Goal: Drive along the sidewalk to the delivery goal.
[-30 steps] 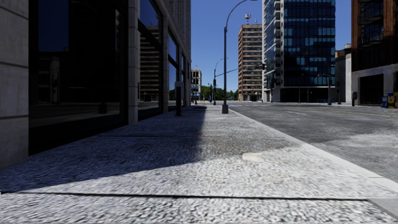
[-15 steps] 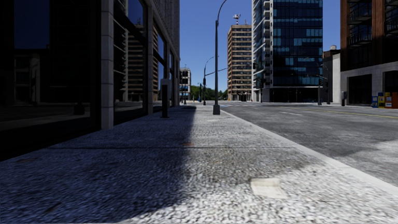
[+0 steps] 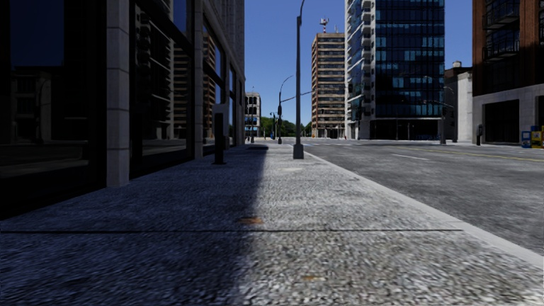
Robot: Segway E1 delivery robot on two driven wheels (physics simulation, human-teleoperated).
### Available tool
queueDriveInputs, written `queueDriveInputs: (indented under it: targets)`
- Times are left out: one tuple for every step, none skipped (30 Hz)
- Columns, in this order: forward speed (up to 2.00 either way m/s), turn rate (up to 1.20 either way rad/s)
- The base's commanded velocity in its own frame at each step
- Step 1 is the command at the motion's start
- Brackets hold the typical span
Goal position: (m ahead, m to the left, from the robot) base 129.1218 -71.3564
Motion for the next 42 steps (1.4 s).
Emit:
queueDriveInputs:
  targets:
    - [2.0,0.0]
    - [2.0,0.0]
    - [2.0,0.0]
    - [2.0,0.0]
    - [2.0,0.0]
    - [2.0,0.0]
    - [2.0,0.0]
    - [2.0,0.0]
    - [2.0,0.0]
    - [2.0,0.0]
    - [2.0,0.0]
    - [2.0,0.0]
    - [2.0,0.0]
    - [2.0,0.0]
    - [2.0,0.0]
    - [2.0,0.0]
    - [2.0,0.0]
    - [2.0,0.0]
    - [2.0,0.0]
    - [2.0,0.0]
    - [2.0,0.0]
    - [2.0,0.0]
    - [2.0,0.0]
    - [2.0,0.0]
    - [2.0,0.0]
    - [2.0,0.0]
    - [2.0,0.0]
    - [2.0,0.0]
    - [2.0,0.0]
    - [2.0,0.0]
    - [2.0,0.0]
    - [2.0,0.0]
    - [2.0,0.0]
    - [2.0,0.0]
    - [2.0,0.0]
    - [2.0,0.0]
    - [2.0,0.0]
    - [2.0,0.0]
    - [2.0,0.0]
    - [2.0,0.0]
    - [2.0,0.0]
    - [2.0,0.0]
